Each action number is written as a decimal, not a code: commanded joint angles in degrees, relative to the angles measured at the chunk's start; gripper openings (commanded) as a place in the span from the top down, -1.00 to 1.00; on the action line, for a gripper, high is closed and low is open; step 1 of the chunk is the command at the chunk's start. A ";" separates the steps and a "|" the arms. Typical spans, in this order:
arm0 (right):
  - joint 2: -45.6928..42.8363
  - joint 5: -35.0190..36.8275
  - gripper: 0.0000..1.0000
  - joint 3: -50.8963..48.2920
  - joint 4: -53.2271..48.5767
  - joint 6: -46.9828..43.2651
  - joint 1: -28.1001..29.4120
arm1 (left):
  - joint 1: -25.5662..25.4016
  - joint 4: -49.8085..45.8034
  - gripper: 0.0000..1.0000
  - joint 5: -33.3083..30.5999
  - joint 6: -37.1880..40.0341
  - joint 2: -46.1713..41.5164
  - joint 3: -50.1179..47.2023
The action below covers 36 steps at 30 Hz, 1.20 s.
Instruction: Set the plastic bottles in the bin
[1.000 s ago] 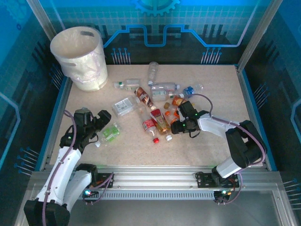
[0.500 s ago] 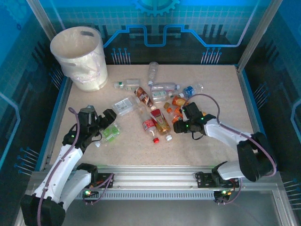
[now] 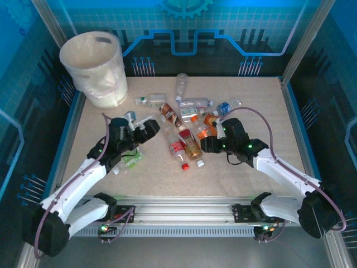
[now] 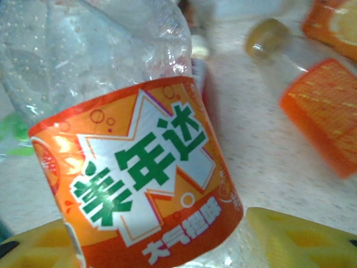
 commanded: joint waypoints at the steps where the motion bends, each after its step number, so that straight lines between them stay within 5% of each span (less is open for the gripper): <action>1: -0.37 -6.72 0.07 2.23 6.34 4.56 2.55 | -3.92 11.89 -0.98 7.89 -0.39 3.96 4.14; 9: 2.11 -11.02 0.06 3.93 14.27 8.26 8.19 | -8.94 16.38 -0.98 7.50 -1.99 13.53 9.42; 19: 3.05 -8.93 0.05 5.19 19.00 8.92 10.43 | -10.23 20.93 -0.96 9.50 -1.85 13.77 7.88; 28: 4.68 -8.84 0.01 6.73 18.47 7.06 10.63 | -11.01 13.04 -0.15 8.95 1.73 13.77 10.70; 36: 6.04 -9.47 -0.51 12.78 9.42 -0.62 10.69 | -11.04 10.55 -0.01 3.50 3.67 14.51 12.31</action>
